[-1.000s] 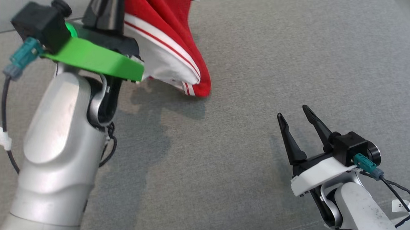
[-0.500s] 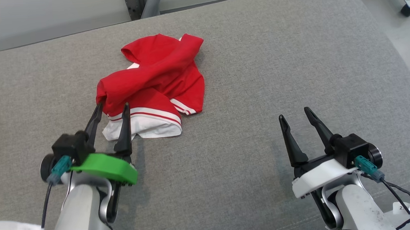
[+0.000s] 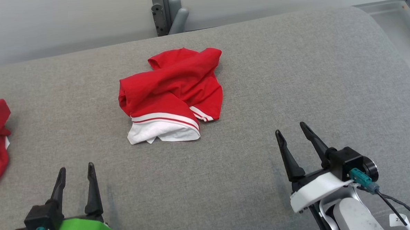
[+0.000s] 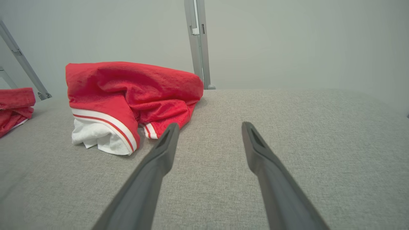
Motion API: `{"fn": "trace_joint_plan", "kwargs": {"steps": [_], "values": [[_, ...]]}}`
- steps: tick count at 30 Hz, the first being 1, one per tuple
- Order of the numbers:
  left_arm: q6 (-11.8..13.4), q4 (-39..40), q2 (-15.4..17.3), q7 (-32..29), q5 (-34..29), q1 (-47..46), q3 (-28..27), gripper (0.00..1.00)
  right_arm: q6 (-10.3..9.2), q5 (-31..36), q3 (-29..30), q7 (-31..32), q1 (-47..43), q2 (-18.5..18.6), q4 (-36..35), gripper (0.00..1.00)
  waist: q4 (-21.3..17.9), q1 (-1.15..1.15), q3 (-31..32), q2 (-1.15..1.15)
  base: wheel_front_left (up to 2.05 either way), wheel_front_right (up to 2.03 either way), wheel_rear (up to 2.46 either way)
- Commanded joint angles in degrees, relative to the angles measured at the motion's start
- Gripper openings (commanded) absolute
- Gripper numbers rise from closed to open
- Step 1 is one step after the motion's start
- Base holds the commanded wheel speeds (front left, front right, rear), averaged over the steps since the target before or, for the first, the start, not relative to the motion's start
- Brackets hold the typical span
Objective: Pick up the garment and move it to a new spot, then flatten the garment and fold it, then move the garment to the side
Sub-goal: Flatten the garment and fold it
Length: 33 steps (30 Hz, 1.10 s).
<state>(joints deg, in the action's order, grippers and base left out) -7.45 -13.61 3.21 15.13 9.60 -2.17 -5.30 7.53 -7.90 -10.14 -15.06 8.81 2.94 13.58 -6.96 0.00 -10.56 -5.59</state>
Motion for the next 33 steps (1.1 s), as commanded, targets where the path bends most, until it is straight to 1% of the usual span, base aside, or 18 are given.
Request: {"fn": "trace_joint_plan", "kwargs": {"steps": [1,5,7,12,16,20,25,33], "values": [[0.22,0.20,0.04,0.03,-0.54,1.13,-0.23,1.00,-0.08,-0.25,-0.04,-0.11,-1.25,0.21,0.30,1.00,1.44,0.00,1.54,0.01,0.00,0.00,0.00],[0.13,1.47,-0.23,0.03,-1.30,3.73,-1.31,1.00,-0.08,-0.42,-0.37,-0.11,-2.21,0.16,0.59,1.00,2.77,0.00,3.08,0.01,0.00,0.00,0.00],[0.41,1.81,-0.27,0.03,-0.15,4.69,-1.41,1.00,-0.08,-0.49,-0.57,-0.11,-2.69,0.17,0.68,1.00,3.51,0.00,3.44,0.01,0.00,0.00,0.00],[0.63,2.27,-0.29,0.03,0.93,5.70,0.31,1.00,-0.08,-0.44,-1.11,-0.11,-3.30,0.57,0.77,1.00,6.31,0.00,3.55,0.01,0.00,0.00,0.00],[0.59,2.45,-0.27,0.03,1.79,4.48,2.95,1.00,-0.08,-0.11,-2.67,-0.11,-1.98,1.44,1.01,1.00,10.42,0.00,2.04,0.01,0.00,0.00,0.00],[0.73,2.72,-0.28,0.03,2.77,3.00,5.09,1.00,-0.08,-0.34,-5.65,-0.11,0.98,2.50,2.07,1.00,14.32,0.00,-0.32,0.01,0.00,0.00,0.00],[0.73,2.34,-0.29,0.03,3.80,1.58,8.47,1.00,-0.08,-0.19,-10.91,-0.10,6.78,4.08,6.26,1.00,19.64,0.00,-3.25,0.01,0.00,0.00,0.00],[1.17,2.20,-0.28,0.03,6.21,-0.23,13.75,1.00,-0.08,0.96,-17.88,-0.10,16.73,6.93,17.19,1.00,27.51,0.00,-7.80,0.01,0.00,0.00,0.00]]}}
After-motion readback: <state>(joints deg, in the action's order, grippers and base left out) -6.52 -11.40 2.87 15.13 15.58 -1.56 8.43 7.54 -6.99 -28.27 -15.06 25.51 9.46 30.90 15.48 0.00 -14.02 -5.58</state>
